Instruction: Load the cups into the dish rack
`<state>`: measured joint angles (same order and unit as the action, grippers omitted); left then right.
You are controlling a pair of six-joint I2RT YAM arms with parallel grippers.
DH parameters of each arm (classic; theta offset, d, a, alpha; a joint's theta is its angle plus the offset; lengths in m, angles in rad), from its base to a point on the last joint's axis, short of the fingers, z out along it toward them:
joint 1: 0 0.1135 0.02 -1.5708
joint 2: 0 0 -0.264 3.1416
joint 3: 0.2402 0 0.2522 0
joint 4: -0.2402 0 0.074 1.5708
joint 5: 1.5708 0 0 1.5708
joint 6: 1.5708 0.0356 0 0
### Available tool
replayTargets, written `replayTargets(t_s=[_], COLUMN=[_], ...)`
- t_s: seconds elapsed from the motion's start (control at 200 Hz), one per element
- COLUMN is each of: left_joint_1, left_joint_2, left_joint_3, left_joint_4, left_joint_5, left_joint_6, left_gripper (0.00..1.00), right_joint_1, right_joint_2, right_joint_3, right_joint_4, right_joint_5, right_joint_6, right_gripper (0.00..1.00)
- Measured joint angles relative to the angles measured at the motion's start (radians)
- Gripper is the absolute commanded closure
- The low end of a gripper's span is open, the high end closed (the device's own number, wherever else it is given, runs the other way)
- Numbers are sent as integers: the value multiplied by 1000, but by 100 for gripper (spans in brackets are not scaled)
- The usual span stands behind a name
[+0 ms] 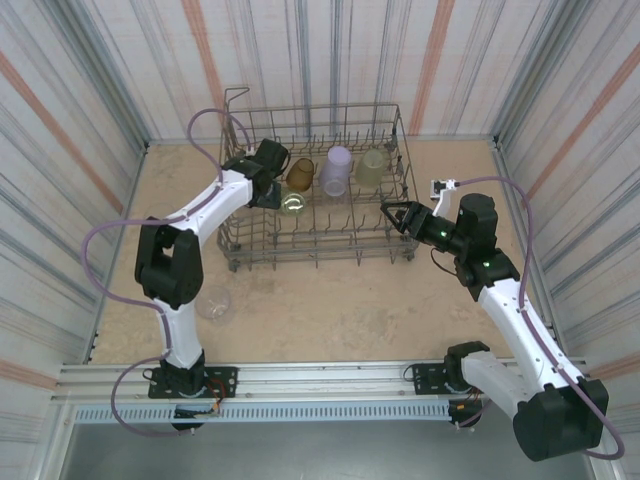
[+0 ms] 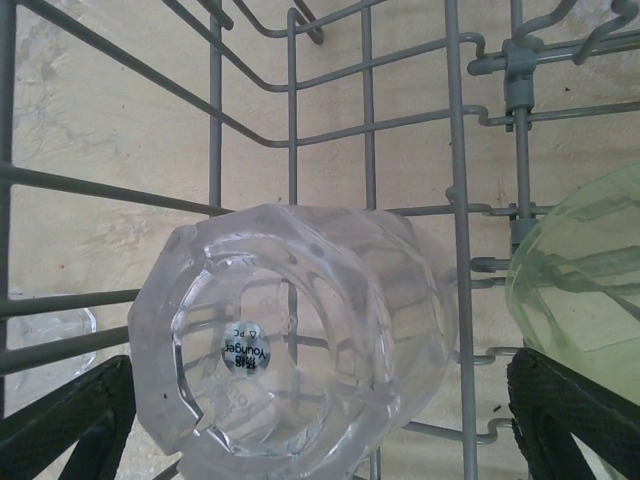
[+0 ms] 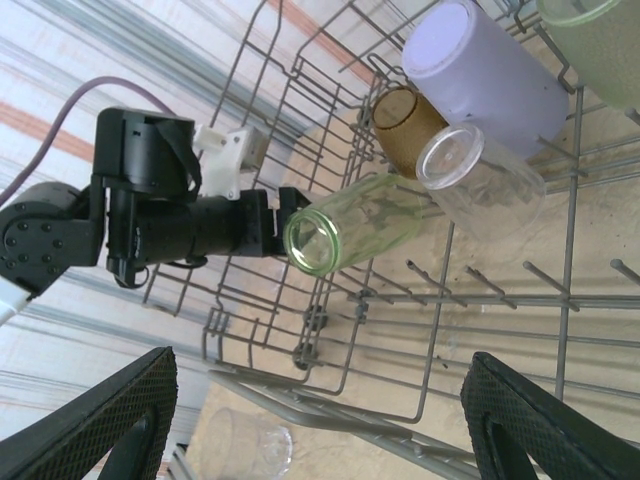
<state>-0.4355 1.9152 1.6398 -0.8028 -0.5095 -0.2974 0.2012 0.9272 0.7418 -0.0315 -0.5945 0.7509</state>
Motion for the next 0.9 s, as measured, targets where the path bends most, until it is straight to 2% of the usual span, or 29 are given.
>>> replayTargets(t_s=[0.321, 0.902], left_joint_1=[-7, -8], left_joint_2=[-79, -134], left_joint_3=[23, 143], left_joint_4=[-12, -31], left_joint_5=[0, -35], left_joint_6=[-14, -3], left_gripper=[1, 1], right_joint_1=[0, 6], right_joint_2=[-1, 3], right_joint_3=[0, 23], right_joint_4=[-6, -37], right_joint_5=[0, 1], right_joint_6=[0, 3], right_gripper=[22, 21])
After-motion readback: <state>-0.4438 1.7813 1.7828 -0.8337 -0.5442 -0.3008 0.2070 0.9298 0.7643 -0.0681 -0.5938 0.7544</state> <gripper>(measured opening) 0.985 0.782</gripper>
